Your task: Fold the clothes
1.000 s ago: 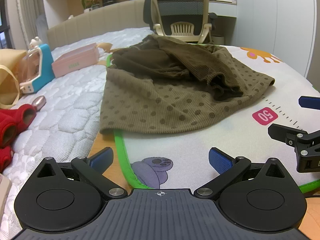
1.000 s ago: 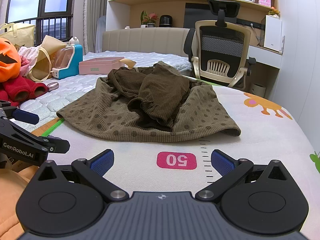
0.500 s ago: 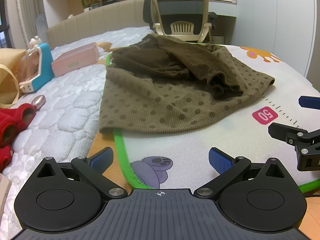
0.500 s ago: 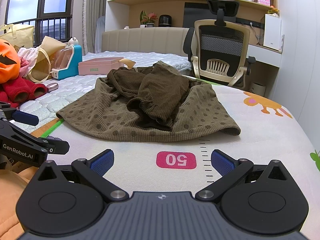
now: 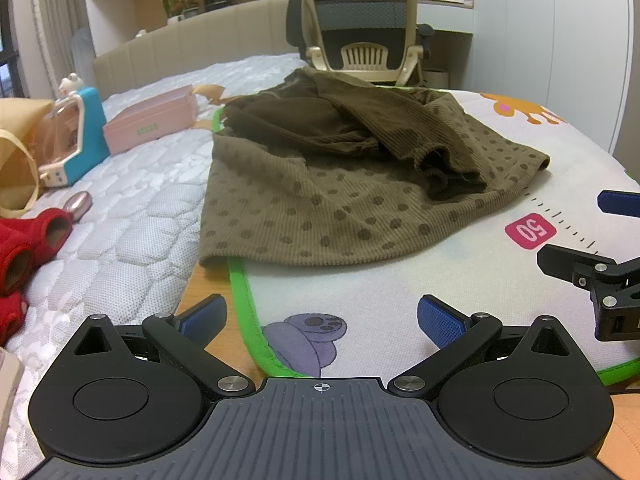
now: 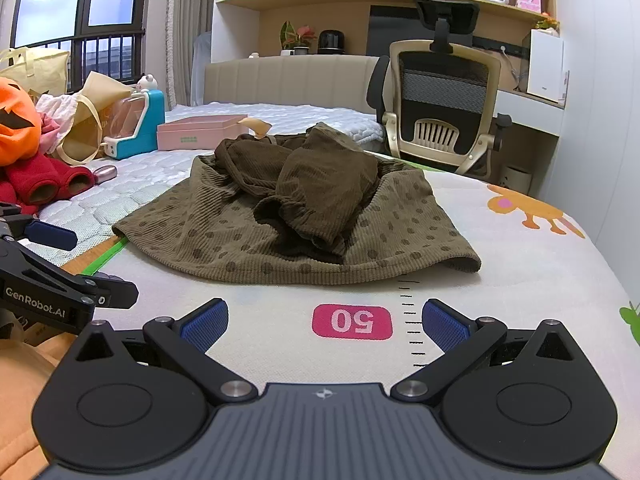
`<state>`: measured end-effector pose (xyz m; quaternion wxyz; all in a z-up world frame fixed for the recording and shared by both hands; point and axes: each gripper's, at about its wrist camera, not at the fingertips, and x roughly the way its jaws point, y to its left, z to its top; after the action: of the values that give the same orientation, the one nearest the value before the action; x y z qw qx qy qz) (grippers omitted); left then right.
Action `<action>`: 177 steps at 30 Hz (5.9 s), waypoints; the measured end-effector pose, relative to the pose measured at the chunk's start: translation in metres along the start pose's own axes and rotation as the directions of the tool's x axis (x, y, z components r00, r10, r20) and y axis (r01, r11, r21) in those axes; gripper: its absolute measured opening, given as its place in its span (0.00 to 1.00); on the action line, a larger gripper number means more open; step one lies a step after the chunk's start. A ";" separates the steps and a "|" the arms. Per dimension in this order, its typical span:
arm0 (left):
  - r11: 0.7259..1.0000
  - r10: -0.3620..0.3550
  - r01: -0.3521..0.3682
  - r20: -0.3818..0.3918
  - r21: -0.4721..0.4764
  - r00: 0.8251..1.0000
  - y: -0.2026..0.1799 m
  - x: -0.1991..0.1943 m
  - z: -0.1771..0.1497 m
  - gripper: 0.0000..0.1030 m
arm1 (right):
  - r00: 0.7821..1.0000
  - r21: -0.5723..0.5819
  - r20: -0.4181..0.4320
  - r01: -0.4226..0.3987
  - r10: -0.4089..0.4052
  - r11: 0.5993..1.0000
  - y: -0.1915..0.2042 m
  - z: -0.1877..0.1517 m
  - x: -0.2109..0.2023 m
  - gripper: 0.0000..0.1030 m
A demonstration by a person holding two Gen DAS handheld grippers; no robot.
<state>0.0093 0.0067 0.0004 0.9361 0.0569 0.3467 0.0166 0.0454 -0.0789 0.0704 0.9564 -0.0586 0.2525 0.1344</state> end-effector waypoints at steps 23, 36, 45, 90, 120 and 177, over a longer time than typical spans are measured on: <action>0.930 -0.302 0.285 -0.042 -0.232 0.952 0.107 0.171 0.169 1.00 | 0.947 0.193 -0.271 -0.120 0.171 0.974 -0.078 0.074 0.168 1.00; 0.922 -0.243 0.235 0.012 -0.308 0.970 0.150 0.245 0.189 1.00 | 0.993 -0.108 -0.077 -0.103 0.095 0.989 -0.086 0.175 0.243 0.79; 0.933 -0.254 0.253 0.029 -0.255 0.967 0.132 0.262 0.178 0.64 | 0.972 0.124 -0.189 -0.121 0.143 0.985 -0.105 0.166 0.348 0.38; 0.698 -0.709 0.695 -0.032 -0.175 0.705 -0.001 0.057 0.115 0.34 | 0.957 -0.263 -0.078 -0.290 0.280 0.920 -0.034 0.038 0.043 0.25; 0.934 -0.330 0.301 0.139 0.195 0.934 0.098 0.076 0.106 0.24 | 0.959 0.081 0.083 0.265 -0.271 0.961 -0.200 0.136 0.090 0.56; 0.706 0.001 -0.069 -0.096 -0.705 0.995 0.252 0.247 0.138 0.25 | 0.995 0.214 -0.022 0.102 -0.100 0.972 -0.199 0.076 0.092 0.75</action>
<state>0.2885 0.2615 -0.0259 0.8697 -0.3002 0.3538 0.1683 0.2144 -0.2345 0.0989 0.9614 0.0313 0.2673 0.0571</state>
